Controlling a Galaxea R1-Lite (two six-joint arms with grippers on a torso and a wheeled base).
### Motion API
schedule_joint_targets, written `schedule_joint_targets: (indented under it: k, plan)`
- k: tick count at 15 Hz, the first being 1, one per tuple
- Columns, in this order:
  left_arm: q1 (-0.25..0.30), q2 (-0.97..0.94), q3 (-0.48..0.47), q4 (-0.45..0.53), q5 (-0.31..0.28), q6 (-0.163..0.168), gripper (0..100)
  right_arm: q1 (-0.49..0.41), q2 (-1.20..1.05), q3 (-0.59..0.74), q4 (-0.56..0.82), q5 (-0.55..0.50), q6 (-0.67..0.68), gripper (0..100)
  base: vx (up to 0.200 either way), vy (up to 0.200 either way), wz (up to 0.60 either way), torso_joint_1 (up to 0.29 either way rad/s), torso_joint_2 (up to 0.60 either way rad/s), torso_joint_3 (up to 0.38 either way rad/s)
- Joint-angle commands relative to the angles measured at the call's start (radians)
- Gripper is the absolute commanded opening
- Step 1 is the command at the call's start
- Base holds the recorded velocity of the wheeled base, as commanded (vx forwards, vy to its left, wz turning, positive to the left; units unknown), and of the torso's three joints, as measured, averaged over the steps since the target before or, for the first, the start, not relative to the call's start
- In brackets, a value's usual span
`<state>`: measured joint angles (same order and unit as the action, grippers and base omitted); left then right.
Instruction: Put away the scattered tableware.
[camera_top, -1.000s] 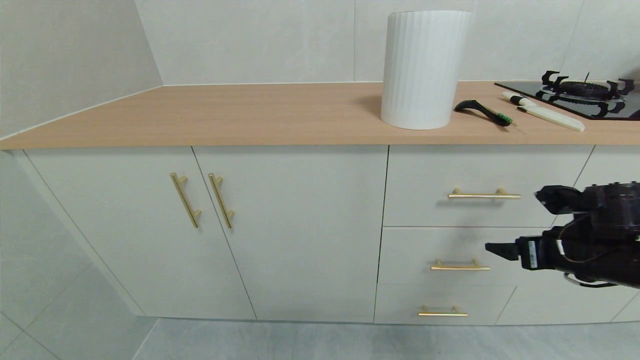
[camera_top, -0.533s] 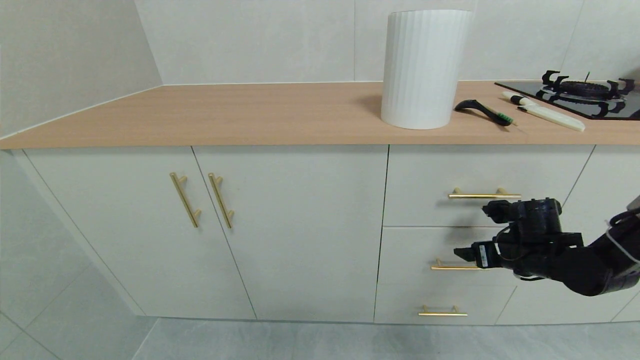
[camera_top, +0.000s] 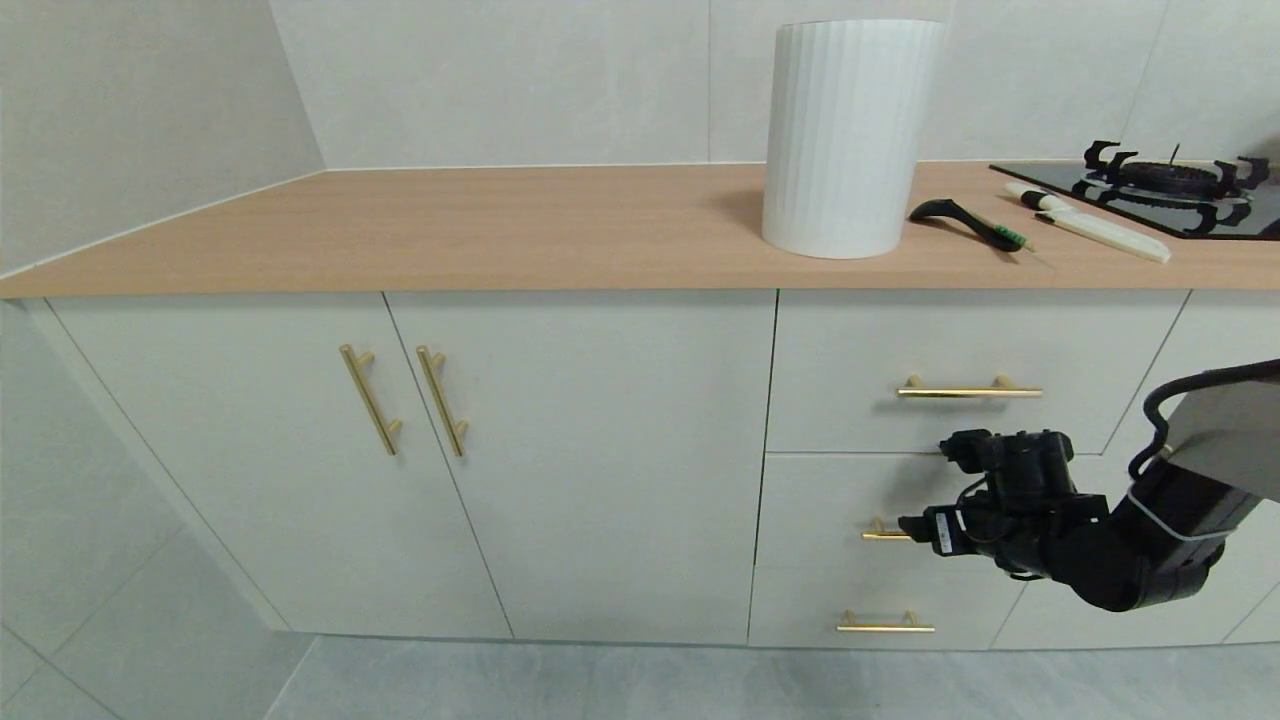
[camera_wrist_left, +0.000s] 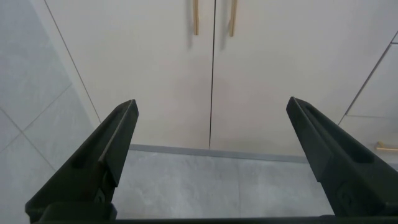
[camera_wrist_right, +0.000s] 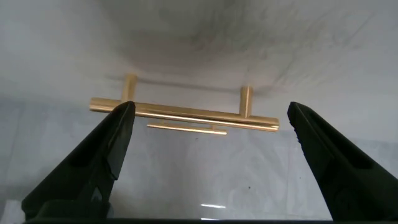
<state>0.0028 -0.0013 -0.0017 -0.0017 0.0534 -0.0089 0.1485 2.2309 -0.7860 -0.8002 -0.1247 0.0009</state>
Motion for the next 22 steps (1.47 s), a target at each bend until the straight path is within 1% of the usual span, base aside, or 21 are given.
schedule_joint_targets:
  k: [1, 5, 9, 11, 12, 22]
  plan:
    - [0.000, 0.001, 0.000, -0.001, 0.000, 0.000, 100, -0.007, 0.029, -0.015, -0.008, -0.001, 0.001, 100, 0.000, 0.000, 0.00, 0.000, 0.00, 0.000]
    - [0.000, 0.001, 0.000, 0.000, 0.000, 0.000, 100, -0.017, 0.044, -0.035, -0.008, -0.010, 0.005, 100, 0.000, 0.000, 0.00, 0.000, 0.00, 0.000]
    - [0.000, 0.001, 0.000, 0.000, 0.000, 0.000, 100, -0.020, 0.089, -0.072, -0.017, -0.070, 0.008, 100, 0.000, 0.000, 0.00, 0.000, 0.00, 0.000]
    - [0.000, 0.001, 0.000, 0.000, 0.000, 0.000, 100, -0.020, 0.113, -0.072, -0.079, -0.075, 0.007, 100, 0.000, 0.000, 0.00, 0.000, 0.00, 0.000]
    - [0.000, 0.001, 0.000, 0.000, 0.000, 0.000, 100, -0.020, 0.122, -0.075, -0.086, -0.079, 0.007, 100, 0.000, 0.000, 0.00, 0.000, 0.00, 0.000]
    - [0.000, 0.001, 0.000, 0.000, 0.000, 0.000, 100, -0.018, 0.133, -0.065, -0.077, -0.092, -0.001, 100, 0.000, 0.000, 0.00, 0.000, 0.00, 0.000]
